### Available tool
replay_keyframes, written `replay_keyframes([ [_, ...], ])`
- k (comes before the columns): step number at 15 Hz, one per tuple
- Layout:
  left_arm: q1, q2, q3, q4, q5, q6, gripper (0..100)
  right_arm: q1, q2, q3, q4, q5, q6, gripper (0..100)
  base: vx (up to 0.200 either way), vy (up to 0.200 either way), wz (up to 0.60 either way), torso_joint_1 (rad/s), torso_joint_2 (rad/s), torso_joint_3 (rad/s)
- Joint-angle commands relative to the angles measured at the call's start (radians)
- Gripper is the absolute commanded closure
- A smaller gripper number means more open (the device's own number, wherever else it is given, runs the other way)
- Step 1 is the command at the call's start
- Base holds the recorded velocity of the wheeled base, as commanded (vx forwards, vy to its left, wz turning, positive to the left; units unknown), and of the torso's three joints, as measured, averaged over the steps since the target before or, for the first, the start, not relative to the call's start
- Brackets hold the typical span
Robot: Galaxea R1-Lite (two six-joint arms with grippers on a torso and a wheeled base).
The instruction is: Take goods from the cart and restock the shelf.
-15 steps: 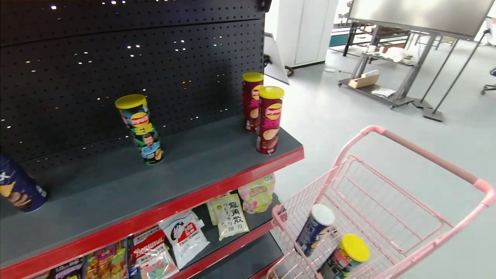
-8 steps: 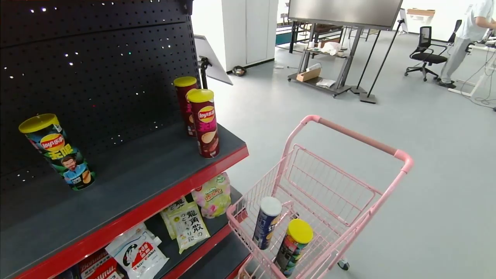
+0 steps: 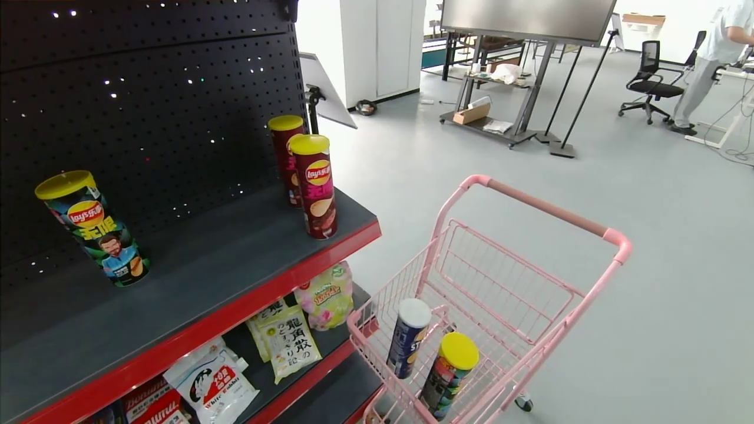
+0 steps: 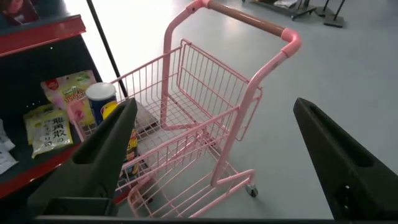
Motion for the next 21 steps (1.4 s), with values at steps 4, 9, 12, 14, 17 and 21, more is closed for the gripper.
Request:
replay_keyframes([
  [4,-0.001,0.000,0.000,0.000,0.000,-0.002,0,-0.001,0.001,0.000,0.000,-0.001,0.001,0,0.000,0.000,0.00,-0.046,0.10,0.060],
  [9,0.001,0.000,0.000,0.000,0.000,-0.002,0,-0.001,0.001,0.000,0.000,-0.001,0.001,0,0.000,0.000,0.00,-0.145,0.34,0.196],
  [12,0.001,0.000,0.000,0.000,0.000,-0.002,0,-0.001,0.001,0.000,0.000,-0.001,0.001,0,0.000,0.000,0.00,-0.145,0.35,0.201],
  [14,0.001,0.000,0.000,0.000,0.000,-0.002,0,-0.002,0.001,0.000,0.000,-0.001,0.002,0,0.000,0.000,0.00,-0.154,0.35,0.205],
  [17,0.001,0.000,0.000,0.000,0.000,-0.002,0,-0.001,0.001,0.000,0.000,-0.001,0.002,0,0.000,0.000,0.00,-0.147,0.35,0.211],
  [21,-0.001,0.000,0.000,0.000,0.000,-0.003,0,-0.002,0.001,0.000,0.000,-0.001,0.004,0,0.000,0.000,0.00,-0.138,0.37,0.221],
])
